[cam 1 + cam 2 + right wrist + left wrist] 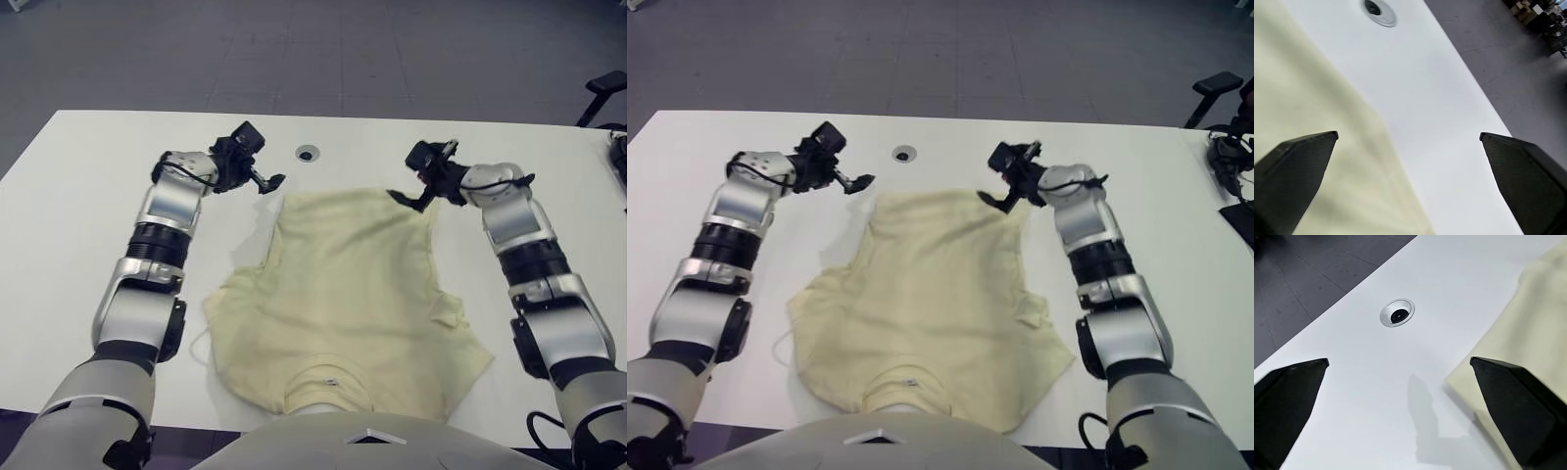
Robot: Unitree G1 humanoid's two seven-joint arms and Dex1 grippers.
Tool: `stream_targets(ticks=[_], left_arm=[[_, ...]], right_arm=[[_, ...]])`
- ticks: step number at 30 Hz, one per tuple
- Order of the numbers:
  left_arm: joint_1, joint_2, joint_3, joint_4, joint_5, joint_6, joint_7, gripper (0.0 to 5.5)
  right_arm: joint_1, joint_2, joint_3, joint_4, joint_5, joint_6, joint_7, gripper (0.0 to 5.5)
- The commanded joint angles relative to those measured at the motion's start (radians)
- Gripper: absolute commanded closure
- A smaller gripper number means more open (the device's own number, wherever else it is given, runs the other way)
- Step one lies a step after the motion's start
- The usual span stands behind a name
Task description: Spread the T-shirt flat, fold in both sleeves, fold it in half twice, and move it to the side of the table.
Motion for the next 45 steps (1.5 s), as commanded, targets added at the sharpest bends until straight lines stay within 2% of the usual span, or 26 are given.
stream_targets(ticks=[1, 8, 12, 14, 19, 23, 35, 45], left_arm=[[-0.090, -0.073, -0.026, 0.200, 0.032, -0.086, 0.021, 0.12], [-0.082, -0.093, -0.122, 0.387, 0.140, -0.156, -0.003, 0.12], [-0.085, -0.104, -0.114, 0.480, 0.163, -0.171, 0.127, 0.12], [-0.086, -0.110, -0.084, 0.509, 0.138, -0.175, 0.164, 0.12], [-0.086, -0.125, -0.025, 0.528, 0.070, -0.140, 0.030, 0.12], [-0.118, -0.124, 0.131, 0.565, -0.060, -0.003, 0.063, 0.12], [-0.126, -0.125, 0.275, 0.571, -0.154, 0.085, 0.086, 2.31], [-0.139, -0.129, 0.299, 0.562, -0.161, 0.073, 0.078, 4.13]], right_arm=[[0.158, -0.044, 0.038, -0.274, -0.003, 0.108, 0.054, 0.10], [0.189, -0.061, 0.023, -0.445, -0.005, 0.204, 0.045, 0.10], [0.172, -0.056, 0.024, -0.474, 0.000, 0.230, 0.035, 0.10], [0.171, -0.057, 0.027, -0.475, -0.001, 0.232, 0.028, 0.10], [0.183, -0.064, 0.025, -0.483, 0.003, 0.240, 0.021, 0.10], [0.181, -0.062, 0.020, -0.487, 0.006, 0.251, 0.013, 0.10], [0.180, -0.059, 0.022, -0.488, 0.016, 0.260, -0.005, 0.10], [0.185, -0.054, 0.027, -0.475, 0.017, 0.255, -0.018, 0.10]])
